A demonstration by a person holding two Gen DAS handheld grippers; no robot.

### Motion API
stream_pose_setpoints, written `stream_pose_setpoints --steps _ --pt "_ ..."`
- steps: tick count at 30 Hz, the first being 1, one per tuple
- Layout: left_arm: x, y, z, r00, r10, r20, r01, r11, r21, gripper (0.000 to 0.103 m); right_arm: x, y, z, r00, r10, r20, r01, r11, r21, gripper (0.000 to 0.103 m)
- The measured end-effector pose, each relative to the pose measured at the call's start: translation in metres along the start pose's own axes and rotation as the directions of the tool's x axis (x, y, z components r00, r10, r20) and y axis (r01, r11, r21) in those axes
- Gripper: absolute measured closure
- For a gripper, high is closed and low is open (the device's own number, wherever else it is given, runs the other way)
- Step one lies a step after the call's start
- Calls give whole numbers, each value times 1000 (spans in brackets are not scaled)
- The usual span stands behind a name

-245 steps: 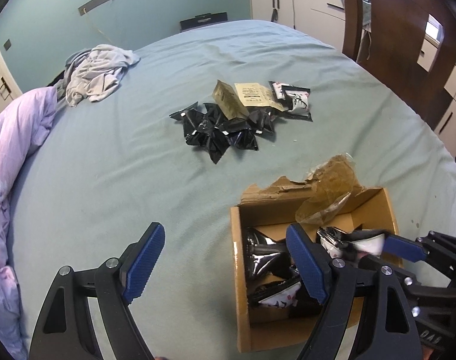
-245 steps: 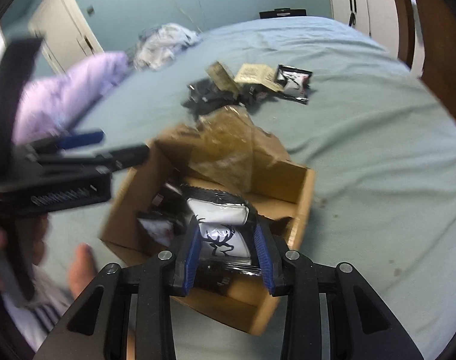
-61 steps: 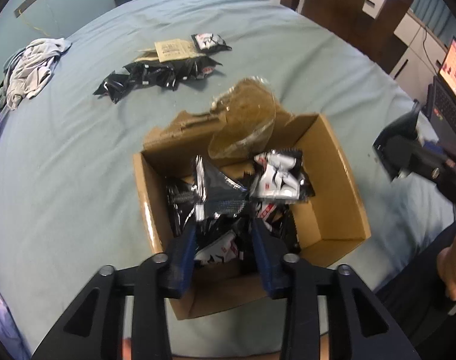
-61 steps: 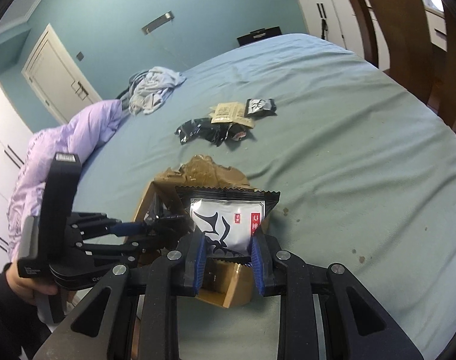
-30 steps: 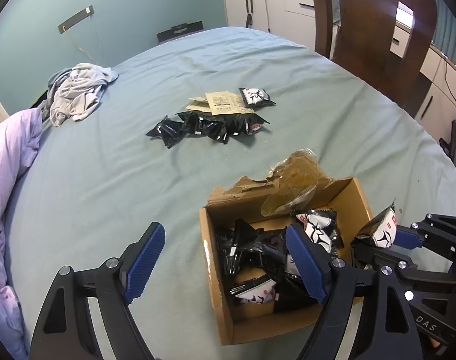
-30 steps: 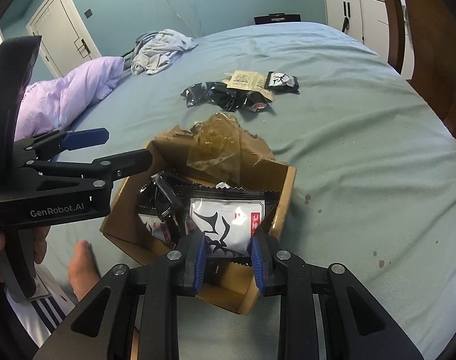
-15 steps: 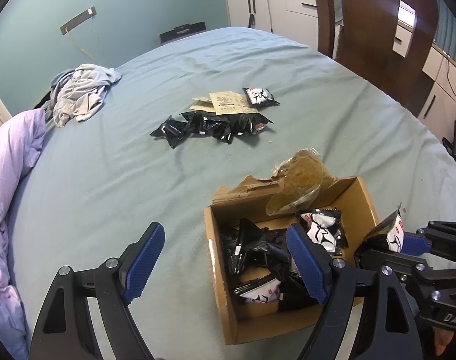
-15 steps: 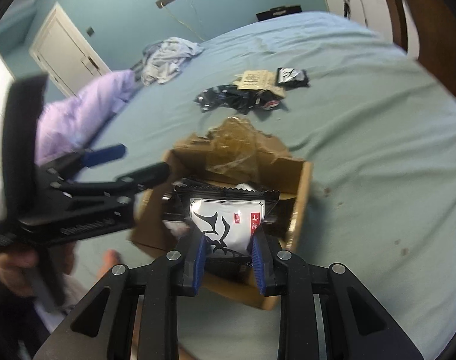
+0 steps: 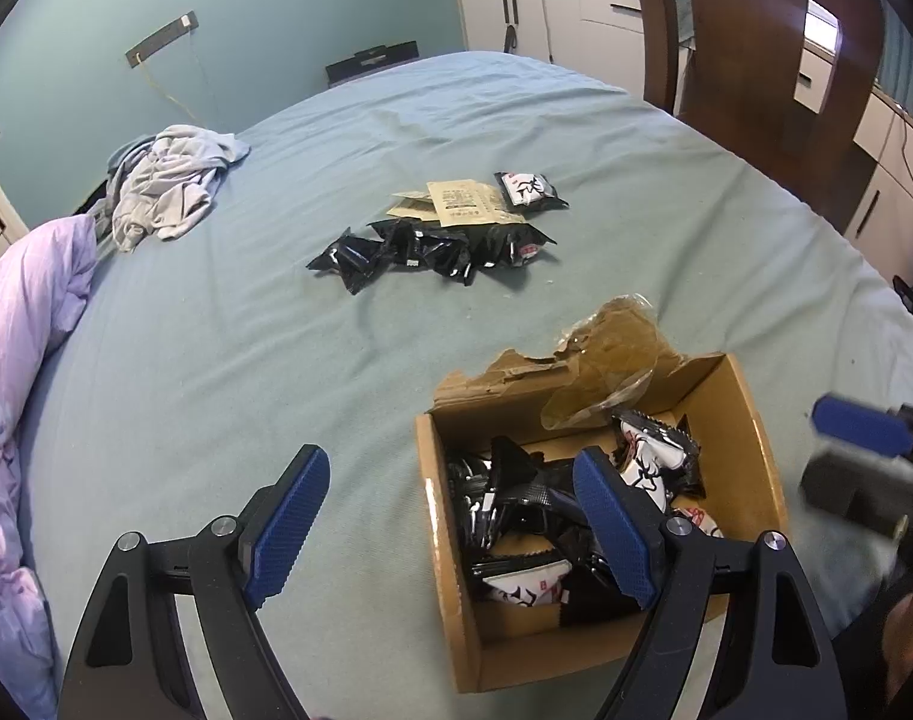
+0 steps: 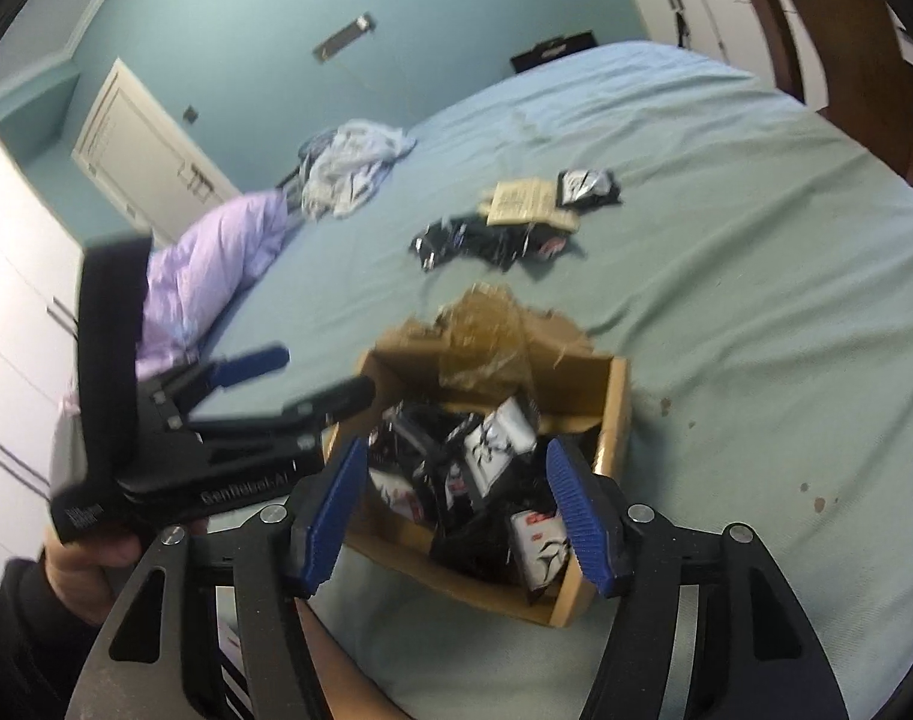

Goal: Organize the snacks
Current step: 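Lower the white deer-print packet into the box and open the right gripper, then withdraw both open grippers from the cardboard box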

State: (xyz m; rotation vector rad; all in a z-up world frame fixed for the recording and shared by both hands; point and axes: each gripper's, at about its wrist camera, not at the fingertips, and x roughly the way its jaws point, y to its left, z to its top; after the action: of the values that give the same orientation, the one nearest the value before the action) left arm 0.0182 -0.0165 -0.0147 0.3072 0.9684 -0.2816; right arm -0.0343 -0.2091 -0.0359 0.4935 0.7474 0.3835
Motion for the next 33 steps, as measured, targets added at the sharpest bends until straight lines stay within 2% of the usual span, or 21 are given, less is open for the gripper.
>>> stream_pose_setpoints --steps 4,9,14,22,33 --pt "1 -1 0 1000 4 -3 -4 1000 3 17 -7 -11 0 996 -77 46 74 996 49 38" --pt "2 -2 0 1000 1 -1 -1 1000 -2 14 -9 -21 0 990 -130 49 125 988 94 38" --pt "2 -1 0 1000 1 0 -1 1000 -2 11 -12 -18 2 987 -150 53 144 984 104 38" --pt "0 -2 2 1000 0 9 0 1000 -1 8 -4 -10 4 981 -191 34 190 981 34 38" --pt "-2 -3 4 1000 -5 20 5 1000 -2 6 -1 -9 7 980 -200 14 200 980 18 38"
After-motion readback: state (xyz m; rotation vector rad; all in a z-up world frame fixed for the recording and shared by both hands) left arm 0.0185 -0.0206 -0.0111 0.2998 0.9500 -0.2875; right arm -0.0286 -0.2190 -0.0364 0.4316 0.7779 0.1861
